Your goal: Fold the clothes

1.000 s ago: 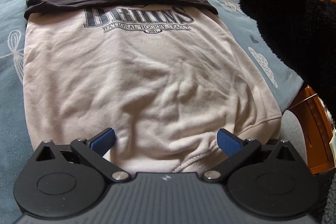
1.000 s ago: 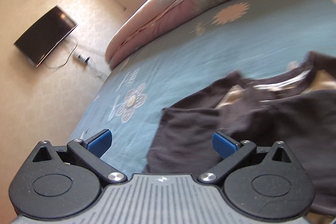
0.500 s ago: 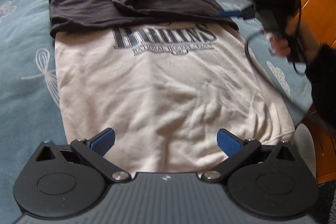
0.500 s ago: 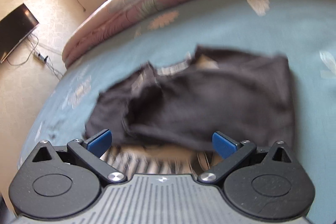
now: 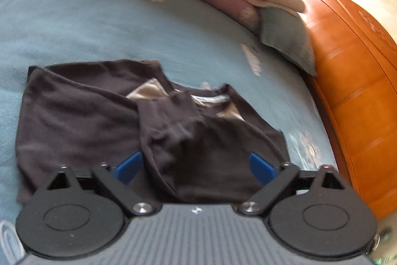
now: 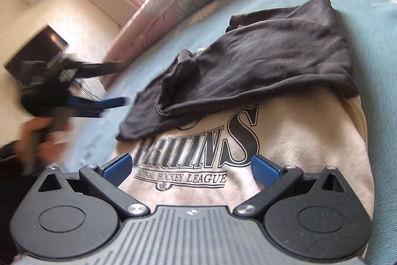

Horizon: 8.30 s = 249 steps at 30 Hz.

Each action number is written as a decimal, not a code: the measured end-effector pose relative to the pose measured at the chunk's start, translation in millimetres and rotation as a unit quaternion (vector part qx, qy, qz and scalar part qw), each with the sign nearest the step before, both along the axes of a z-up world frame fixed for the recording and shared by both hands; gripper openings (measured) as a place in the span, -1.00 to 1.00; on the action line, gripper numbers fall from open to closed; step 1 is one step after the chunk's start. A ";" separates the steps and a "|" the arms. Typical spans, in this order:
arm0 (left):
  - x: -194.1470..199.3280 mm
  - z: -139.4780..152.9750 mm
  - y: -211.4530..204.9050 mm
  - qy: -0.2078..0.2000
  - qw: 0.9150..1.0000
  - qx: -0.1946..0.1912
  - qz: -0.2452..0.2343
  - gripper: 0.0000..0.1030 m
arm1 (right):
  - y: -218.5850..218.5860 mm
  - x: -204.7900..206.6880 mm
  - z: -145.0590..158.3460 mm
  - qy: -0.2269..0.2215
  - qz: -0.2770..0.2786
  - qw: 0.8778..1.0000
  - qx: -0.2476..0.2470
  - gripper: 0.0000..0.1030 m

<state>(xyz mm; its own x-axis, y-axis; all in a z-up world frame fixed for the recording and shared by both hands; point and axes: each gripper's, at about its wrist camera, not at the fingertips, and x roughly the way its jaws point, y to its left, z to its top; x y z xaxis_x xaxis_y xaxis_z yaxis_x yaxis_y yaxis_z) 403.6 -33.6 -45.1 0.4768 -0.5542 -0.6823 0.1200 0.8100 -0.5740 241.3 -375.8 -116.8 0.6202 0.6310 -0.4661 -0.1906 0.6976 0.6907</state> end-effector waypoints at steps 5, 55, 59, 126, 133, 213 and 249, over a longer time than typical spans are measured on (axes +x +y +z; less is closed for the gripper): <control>30.3 -42.0 11.1 0.049 0.998 -0.021 0.032 0.56 | -2.5 -5.5 -5.8 -0.036 0.001 0.999 0.014 1.00; -43.6 -31.8 58.7 -0.047 0.985 -0.057 0.155 -0.77 | -2.7 -15.9 -8.9 -0.082 0.022 0.996 -0.003 1.00; -59.9 -43.4 69.6 -0.036 0.974 -0.081 0.208 -0.76 | -3.8 -15.6 -9.0 -0.082 0.022 0.996 -0.004 1.00; 60.5 -46.9 -191.0 0.035 0.993 -0.064 -0.097 0.40 | -2.9 55.5 30.1 -0.065 0.054 0.952 -0.295 1.00; 56.8 -33.0 -209.1 0.034 0.988 -0.055 -0.138 0.49 | 1.0 48.4 18.5 -0.066 0.047 0.947 -0.310 1.00; -49.9 -6.0 -2.7 -0.141 0.983 0.116 -0.032 0.74 | 80.4 -126.0 13.6 0.008 -0.076 0.926 -0.370 1.00; -113.2 58.9 -22.6 -0.129 0.975 0.144 -0.111 0.75 | 72.8 -127.0 35.2 0.029 -0.032 0.937 -0.348 1.00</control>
